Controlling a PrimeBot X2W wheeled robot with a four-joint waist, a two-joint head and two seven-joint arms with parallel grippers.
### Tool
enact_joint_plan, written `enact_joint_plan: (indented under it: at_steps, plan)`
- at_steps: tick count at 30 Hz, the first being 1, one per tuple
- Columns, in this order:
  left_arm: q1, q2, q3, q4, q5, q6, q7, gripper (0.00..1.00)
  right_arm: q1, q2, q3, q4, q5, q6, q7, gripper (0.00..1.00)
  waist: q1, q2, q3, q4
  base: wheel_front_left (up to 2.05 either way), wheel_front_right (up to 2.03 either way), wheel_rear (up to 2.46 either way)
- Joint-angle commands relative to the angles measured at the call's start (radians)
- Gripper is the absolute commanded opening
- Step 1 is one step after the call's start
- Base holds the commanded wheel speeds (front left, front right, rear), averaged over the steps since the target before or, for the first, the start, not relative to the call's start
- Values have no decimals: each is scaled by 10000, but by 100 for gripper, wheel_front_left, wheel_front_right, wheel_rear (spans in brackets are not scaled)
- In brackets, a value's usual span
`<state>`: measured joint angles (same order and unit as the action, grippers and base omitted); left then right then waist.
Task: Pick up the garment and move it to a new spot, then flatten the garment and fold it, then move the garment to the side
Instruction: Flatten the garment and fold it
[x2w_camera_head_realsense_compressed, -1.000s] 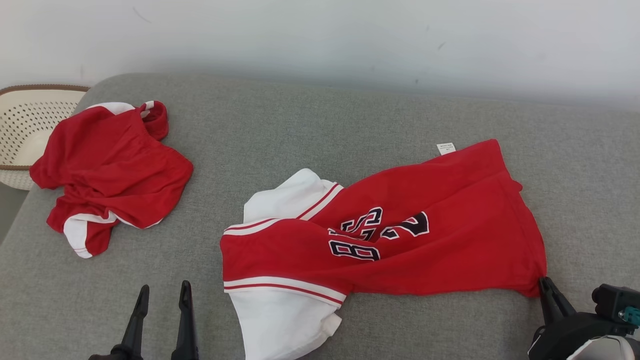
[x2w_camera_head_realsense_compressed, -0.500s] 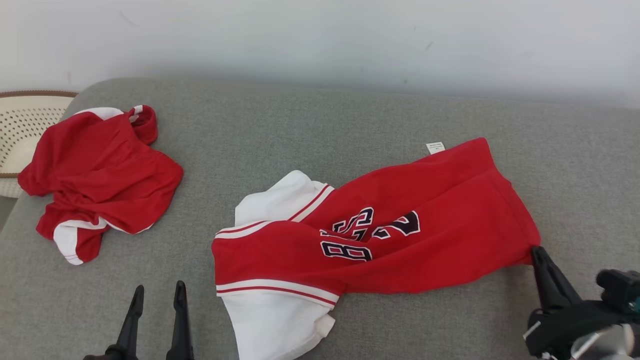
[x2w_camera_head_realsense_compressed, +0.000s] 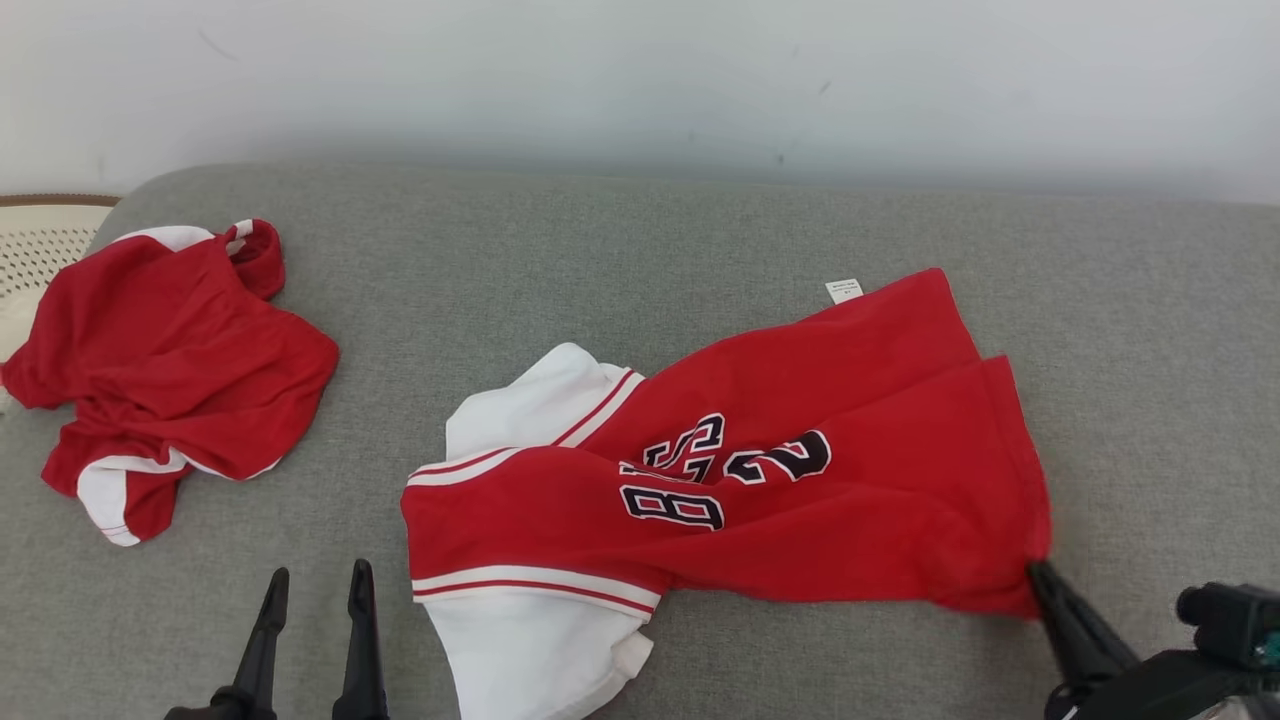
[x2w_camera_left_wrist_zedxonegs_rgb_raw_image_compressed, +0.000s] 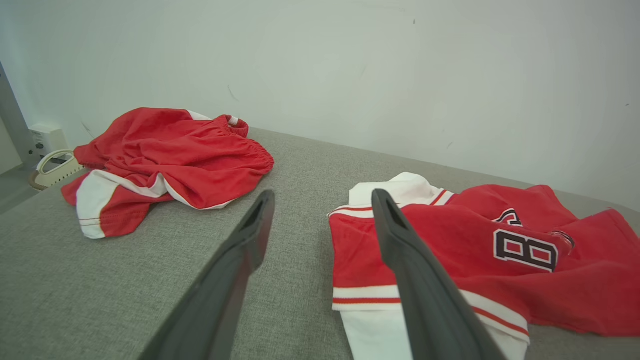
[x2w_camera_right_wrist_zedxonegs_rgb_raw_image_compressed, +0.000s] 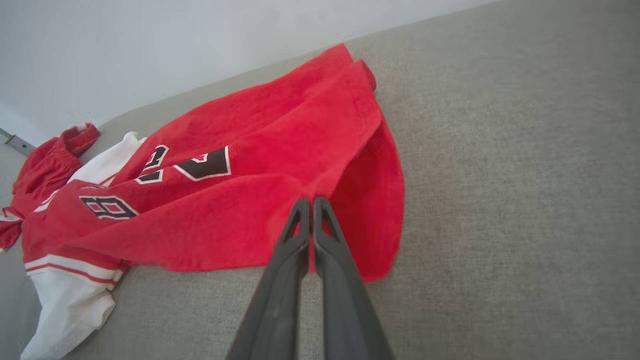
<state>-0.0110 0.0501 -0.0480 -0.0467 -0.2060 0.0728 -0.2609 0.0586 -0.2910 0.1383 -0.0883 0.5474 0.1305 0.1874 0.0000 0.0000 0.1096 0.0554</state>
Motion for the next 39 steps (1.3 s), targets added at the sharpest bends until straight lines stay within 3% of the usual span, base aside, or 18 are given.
enact_joint_plan:
  at_steps: [1, 12, 18, 19, 20, 21, 29, 39]
  plan:
    - [-66, 5, 7, 22, -21, 15, -56, 100, 165, -70, 132, -95, 244, 5, 98, 0, 0, 0, -1, 13, 0, 0, 0]
    - [28, 4, 94, 59, -4, 39, -56, 100, 803, -930, 274, -318, 1122, 5, 966, 0, 0, 0, -27, -109, 0, 0, 0]
    - [-1, 4, 42, 82, -32, 43, -56, 100, 1171, -1062, 240, -259, 1396, 5, 1722, 0, 0, 0, -16, -209, 0, 0, 0]
    - [-6, 5, 39, 80, -36, 40, -56, 100, 1178, -1042, 196, -203, 1359, 5, 1793, 14, 0, 0, -14, -215, 0, 0, 0]
    - [-10, 5, 37, 77, -37, 37, -56, 100, 1135, -1088, 99, -169, 1143, 5, 1697, 82, 0, 0, -9, -219, 0, 0, 0]
    - [-16, 5, 33, 80, -36, 29, -56, 100, 1073, -1042, -15, -91, 1037, 5, 1586, 100, 0, 0, -5, -221, 0, 0, 0]
    - [52, 5, 94, 116, 18, -32, -56, 100, 580, -769, -288, 74, 156, 5, 296, 100, 0, 0, -113, -114, 0, 0, 0]
    - [228, 5, 267, -113, 260, -28, -56, 100, -414, -74, -485, 481, -1630, 5, -2484, 100, 0, 0, -412, -26, 0, 0, 0]
